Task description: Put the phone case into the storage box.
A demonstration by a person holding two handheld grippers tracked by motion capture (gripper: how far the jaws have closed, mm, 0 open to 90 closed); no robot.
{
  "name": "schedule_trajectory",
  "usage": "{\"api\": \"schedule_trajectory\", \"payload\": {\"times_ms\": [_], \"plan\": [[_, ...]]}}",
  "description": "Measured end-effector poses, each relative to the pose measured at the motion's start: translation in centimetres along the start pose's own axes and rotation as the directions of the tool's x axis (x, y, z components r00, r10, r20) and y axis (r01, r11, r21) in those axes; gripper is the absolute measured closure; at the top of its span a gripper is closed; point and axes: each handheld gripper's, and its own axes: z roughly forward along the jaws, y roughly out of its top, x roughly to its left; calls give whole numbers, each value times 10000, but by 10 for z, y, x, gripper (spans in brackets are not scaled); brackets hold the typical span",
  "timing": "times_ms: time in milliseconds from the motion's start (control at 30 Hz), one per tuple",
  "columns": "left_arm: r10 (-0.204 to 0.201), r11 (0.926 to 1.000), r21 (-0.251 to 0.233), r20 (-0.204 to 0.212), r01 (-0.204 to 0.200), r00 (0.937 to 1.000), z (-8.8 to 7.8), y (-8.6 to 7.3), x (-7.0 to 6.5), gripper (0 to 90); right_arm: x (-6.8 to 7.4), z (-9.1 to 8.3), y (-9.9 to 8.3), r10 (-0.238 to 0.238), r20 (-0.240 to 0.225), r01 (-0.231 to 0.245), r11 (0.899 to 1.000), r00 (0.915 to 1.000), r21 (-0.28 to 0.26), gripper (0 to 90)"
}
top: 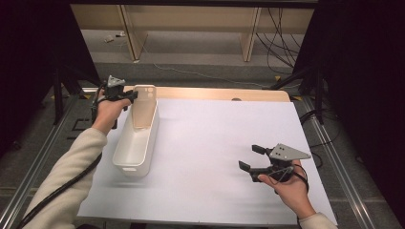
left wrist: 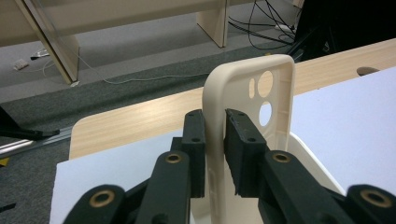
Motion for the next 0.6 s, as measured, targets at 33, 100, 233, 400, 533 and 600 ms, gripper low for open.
{"api": "schedule_trajectory", "payload": {"times_ms": [33, 100, 233, 400, 533, 600], "plan": [[23, 10000, 4, -39, -23, 10000, 0, 0, 0, 759, 0, -1, 0, 6, -107, -4, 9999, 9999, 168, 207], [44, 10000, 49, -102, -44, 9999, 1, 1, 0, 733, 1, -2, 0, 266, -148, -260, 9990, 9995, 360, 207], [201, 9996, 210, -285, -195, 9994, 3, 0, -1, 656, 0, -1, 0, 106, -75, -105, 9997, 9999, 236, 206], [187, 9996, 217, -466, -177, 9987, 5, 1, -3, 608, 1, 1, 0, 393, -306, -387, 9990, 9988, 205, 207], [268, 9993, 261, -491, -256, 9984, 7, 4, -3, 567, 1, -2, 1, 256, -156, -247, 9980, 9996, 588, 207], [296, 9993, 261, -561, -281, 9980, 7, 4, -4, 557, 1, 1, 0, 320, -223, -314, 9990, 9992, 303, 207]]}}
